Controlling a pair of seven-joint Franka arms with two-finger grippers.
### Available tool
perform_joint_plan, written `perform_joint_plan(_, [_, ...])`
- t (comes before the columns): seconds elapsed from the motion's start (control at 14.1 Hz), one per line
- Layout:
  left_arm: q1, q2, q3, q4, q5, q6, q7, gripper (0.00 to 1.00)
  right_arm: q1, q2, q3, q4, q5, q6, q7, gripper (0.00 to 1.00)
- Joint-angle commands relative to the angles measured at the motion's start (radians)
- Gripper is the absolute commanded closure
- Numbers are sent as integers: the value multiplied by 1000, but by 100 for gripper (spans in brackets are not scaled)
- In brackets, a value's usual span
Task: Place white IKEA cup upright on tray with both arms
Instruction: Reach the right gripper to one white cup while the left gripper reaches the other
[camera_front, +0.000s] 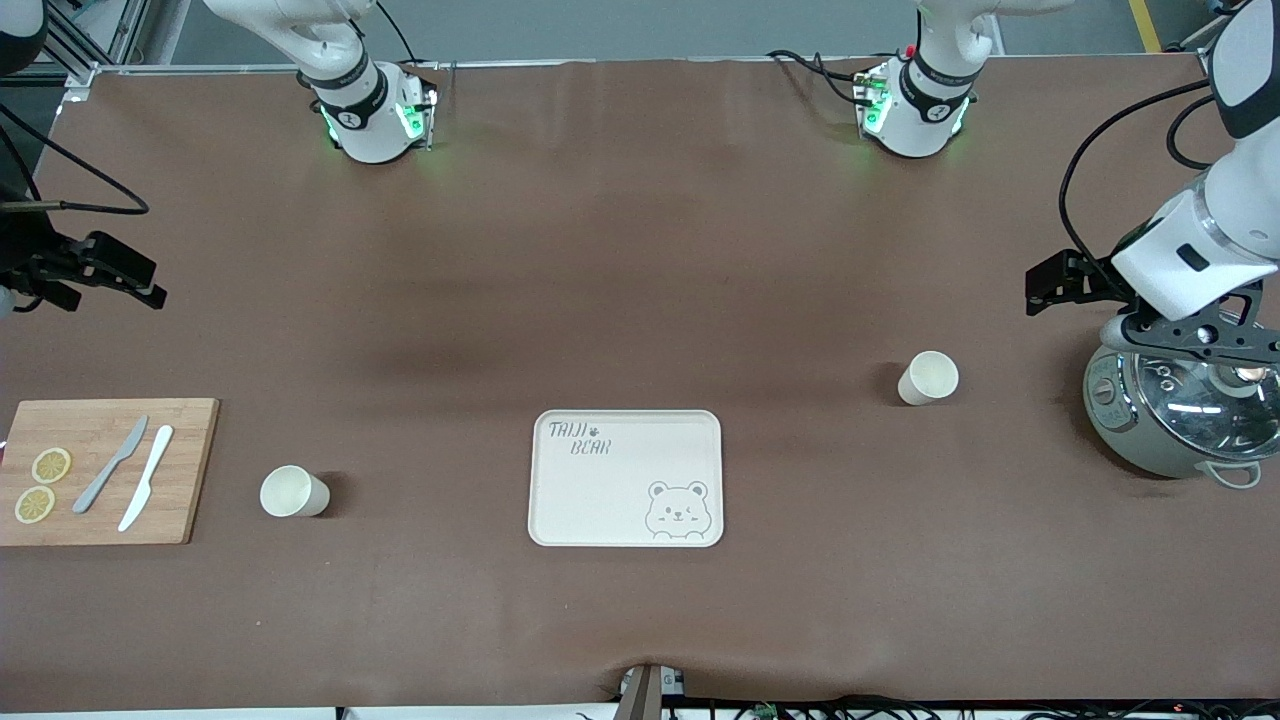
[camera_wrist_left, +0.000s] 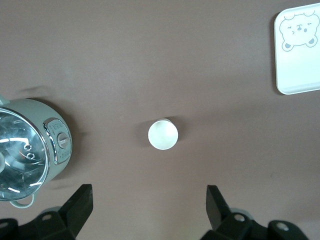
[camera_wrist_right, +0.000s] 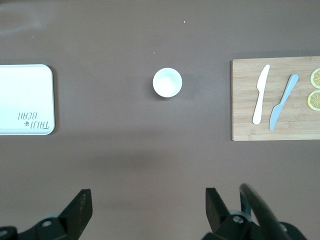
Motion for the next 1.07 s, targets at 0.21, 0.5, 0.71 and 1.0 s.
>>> perform_joint_plan(0.21, [-4, 23, -5, 3, -21, 19, -13, 0, -7, -6, -5, 3, -5, -33, 5, 0])
perform_joint_plan(0.5, [-8, -19, -33, -299, -16, 299, -21, 0, 8, 41, -4, 2, -4, -25, 2, 0])
perform_joint_plan(0.71, [-5, -24, -33, -464, -9, 474, -10, 0, 24, 132, -4, 3, 10, 37, 5, 0])
perform_joint_plan(1.0, [34, -21, -33, -647, -7, 704, 42, 0, 70, 262, -4, 5, 5, 181, 4, 0])
